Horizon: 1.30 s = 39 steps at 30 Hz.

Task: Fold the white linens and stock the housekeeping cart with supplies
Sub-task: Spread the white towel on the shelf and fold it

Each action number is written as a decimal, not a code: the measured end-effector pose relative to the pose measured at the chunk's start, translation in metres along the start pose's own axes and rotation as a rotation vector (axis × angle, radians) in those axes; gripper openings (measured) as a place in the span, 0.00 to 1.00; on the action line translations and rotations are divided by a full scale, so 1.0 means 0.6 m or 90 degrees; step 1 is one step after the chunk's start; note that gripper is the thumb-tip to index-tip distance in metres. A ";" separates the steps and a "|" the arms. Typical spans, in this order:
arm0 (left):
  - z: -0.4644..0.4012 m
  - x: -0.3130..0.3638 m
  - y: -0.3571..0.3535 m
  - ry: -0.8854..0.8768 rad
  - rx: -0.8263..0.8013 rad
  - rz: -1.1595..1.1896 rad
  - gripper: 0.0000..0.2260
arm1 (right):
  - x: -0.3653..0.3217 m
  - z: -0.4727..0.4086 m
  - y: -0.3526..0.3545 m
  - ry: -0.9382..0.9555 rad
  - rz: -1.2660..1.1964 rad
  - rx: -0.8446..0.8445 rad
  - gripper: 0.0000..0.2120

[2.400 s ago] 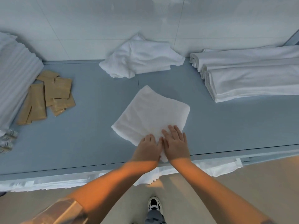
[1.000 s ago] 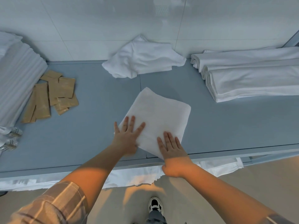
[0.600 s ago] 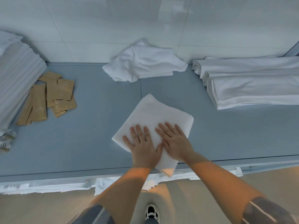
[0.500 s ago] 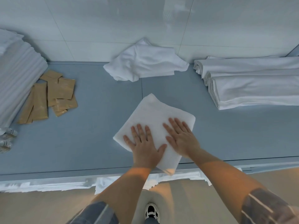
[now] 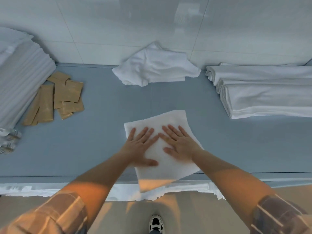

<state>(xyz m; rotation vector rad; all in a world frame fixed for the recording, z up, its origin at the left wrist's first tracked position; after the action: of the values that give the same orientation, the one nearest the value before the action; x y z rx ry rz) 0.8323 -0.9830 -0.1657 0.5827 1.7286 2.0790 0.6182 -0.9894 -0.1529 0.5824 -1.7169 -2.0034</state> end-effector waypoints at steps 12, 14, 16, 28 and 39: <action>0.031 0.098 -0.010 0.387 0.217 0.152 0.28 | -0.085 -0.039 -0.002 -0.283 -0.080 0.131 0.24; 0.033 0.101 -0.015 0.379 0.212 0.126 0.30 | -0.055 -0.042 0.006 -0.190 -0.042 0.126 0.25; 0.034 0.101 -0.017 0.372 0.220 0.116 0.29 | -0.019 -0.040 0.001 -0.144 -0.051 0.084 0.26; 0.007 0.009 -0.009 0.100 0.114 -0.004 0.31 | 0.013 -0.033 0.026 0.066 0.002 0.068 0.26; 0.003 -0.024 0.025 0.145 0.250 0.161 0.19 | -0.060 -0.052 -0.027 -0.259 -0.084 0.062 0.29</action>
<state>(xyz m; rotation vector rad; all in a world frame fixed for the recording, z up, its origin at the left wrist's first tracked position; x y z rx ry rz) 0.8451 -0.9917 -0.1519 0.7319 2.3298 2.0422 0.6649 -0.9913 -0.1724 0.3397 -2.0669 -2.2596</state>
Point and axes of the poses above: each hand's wrist, its own z-axis away from the middle knuckle, its own y-axis out of the back of the hand, x = y × z, the point moved 2 cm from there along -z, towards the middle knuckle, and after that the axes turned 6 degrees about x, right-handed, at the moved point
